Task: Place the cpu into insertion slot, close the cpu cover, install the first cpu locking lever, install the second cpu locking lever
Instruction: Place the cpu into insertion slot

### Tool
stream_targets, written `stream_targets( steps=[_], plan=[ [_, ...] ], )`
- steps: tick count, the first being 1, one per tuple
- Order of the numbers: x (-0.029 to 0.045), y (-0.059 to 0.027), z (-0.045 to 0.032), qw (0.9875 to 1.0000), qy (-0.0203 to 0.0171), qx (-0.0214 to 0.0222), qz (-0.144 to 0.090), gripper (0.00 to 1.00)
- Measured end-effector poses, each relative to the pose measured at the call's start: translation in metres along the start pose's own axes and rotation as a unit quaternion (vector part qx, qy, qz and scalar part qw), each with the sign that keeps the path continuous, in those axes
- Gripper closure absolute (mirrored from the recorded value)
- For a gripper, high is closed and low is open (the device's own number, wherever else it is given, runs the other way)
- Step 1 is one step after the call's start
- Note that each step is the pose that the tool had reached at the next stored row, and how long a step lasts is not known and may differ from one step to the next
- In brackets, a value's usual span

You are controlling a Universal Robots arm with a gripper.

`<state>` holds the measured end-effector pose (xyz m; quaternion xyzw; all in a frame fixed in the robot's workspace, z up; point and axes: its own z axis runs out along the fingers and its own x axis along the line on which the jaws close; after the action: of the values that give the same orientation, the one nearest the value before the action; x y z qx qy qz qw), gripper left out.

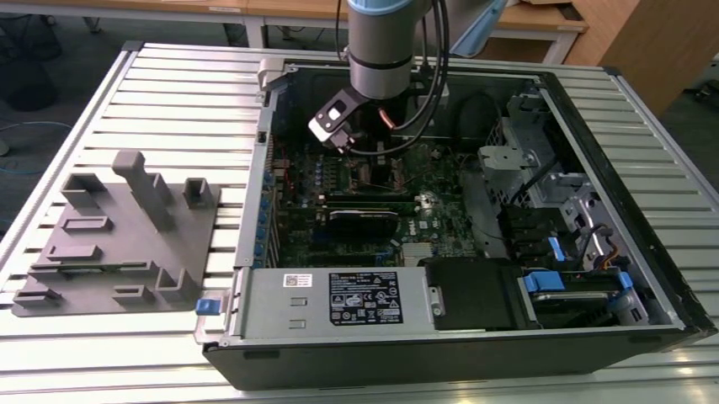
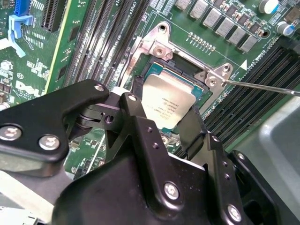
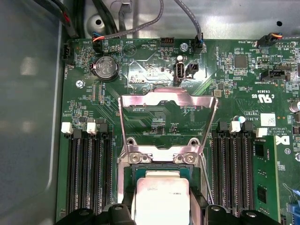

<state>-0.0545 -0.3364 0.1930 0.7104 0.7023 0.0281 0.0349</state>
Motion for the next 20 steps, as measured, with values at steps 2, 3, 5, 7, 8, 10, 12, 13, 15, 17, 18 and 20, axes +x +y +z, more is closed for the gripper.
stream_targets(
  steps=[2,3,5,7,8,10,12,13,15,17,18,20],
  plan=[
    [0.0000,0.0000,-0.0006,1.0000,0.0001,0.0000,0.000,0.46],
    [0.0000,0.0001,-0.0008,1.0000,0.0001,0.0000,0.000,0.46],
    [0.0000,0.0001,-0.0008,1.0000,0.0001,0.0000,0.000,0.46],
    [0.0000,0.0001,-0.0009,1.0000,0.0000,0.0000,0.000,0.46],
    [-0.0001,0.0004,-0.0009,1.0000,0.0000,0.0001,0.000,0.46],
    [0.0000,0.0010,-0.0008,1.0000,0.0000,0.0001,0.000,0.46],
    [0.0000,0.0015,-0.0008,1.0000,0.0000,0.0000,0.000,0.46],
    [0.0000,0.0015,-0.0008,1.0000,0.0000,0.0001,0.000,0.46],
    [0.0000,0.0016,-0.0007,1.0000,-0.0001,0.0001,0.000,0.46],
    [0.0000,0.0015,0.0003,1.0000,-0.0002,0.0002,0.000,0.46],
    [-0.0001,0.0014,0.0008,1.0000,-0.0005,0.0004,0.000,0.46],
    [0.0000,0.0014,0.0021,1.0000,-0.0003,0.0001,0.000,0.46]
  ],
)
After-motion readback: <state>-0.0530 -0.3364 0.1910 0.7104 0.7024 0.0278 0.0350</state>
